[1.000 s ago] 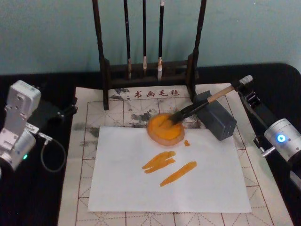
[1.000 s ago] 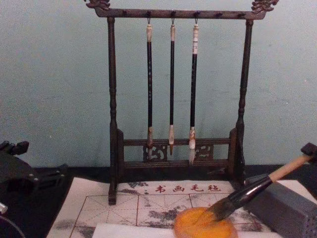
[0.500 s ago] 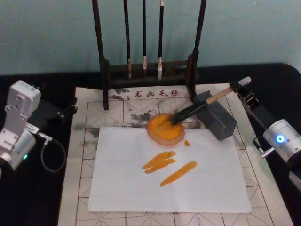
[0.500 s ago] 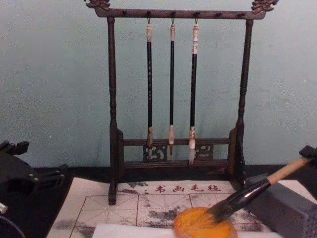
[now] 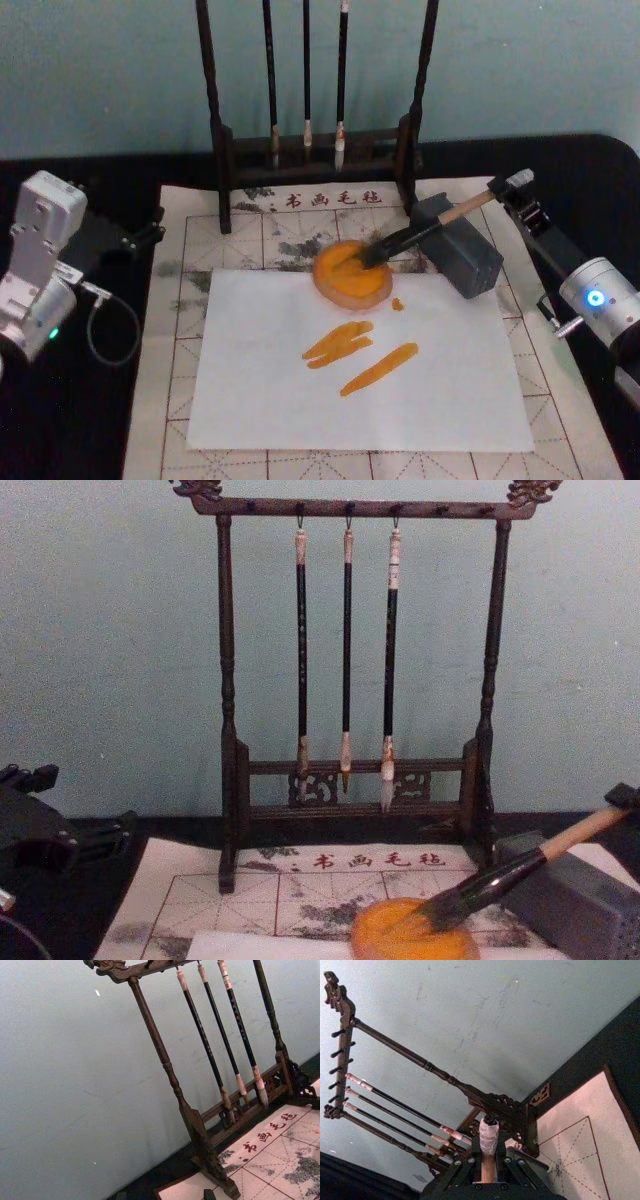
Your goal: Pick up the brush from the inkstone, write on the paper, then place the brush back to its original position.
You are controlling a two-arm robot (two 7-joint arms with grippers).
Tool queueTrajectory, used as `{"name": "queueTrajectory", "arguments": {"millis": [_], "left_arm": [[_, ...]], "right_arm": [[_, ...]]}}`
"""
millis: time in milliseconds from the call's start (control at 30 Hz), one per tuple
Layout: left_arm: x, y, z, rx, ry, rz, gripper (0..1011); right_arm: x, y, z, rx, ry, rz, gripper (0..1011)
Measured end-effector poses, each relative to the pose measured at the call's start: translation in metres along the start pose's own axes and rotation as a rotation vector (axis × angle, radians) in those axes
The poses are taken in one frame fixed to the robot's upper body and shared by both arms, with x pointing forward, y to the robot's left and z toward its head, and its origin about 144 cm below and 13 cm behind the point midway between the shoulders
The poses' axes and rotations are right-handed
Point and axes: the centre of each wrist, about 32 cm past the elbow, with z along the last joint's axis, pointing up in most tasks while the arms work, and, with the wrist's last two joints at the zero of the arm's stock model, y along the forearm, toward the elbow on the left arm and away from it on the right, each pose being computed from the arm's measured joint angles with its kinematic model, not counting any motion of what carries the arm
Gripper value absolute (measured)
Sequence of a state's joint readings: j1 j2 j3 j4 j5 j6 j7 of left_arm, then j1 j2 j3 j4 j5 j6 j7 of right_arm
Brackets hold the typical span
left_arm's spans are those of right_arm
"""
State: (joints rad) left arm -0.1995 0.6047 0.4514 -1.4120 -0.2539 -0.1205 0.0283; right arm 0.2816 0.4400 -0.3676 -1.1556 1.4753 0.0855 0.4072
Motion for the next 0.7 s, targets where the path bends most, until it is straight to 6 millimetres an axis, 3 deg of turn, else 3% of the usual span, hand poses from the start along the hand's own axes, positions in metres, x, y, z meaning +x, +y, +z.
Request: {"name": "queueTrajectory", "arguments": {"millis": [700], "left_arm": [[0.0,0.0,0.0,0.0,0.0,0.0,1001]], "right_arm": [[0.0011,-0.0006,-0.0014,-0.001,0.01,-0.011,175]]}}
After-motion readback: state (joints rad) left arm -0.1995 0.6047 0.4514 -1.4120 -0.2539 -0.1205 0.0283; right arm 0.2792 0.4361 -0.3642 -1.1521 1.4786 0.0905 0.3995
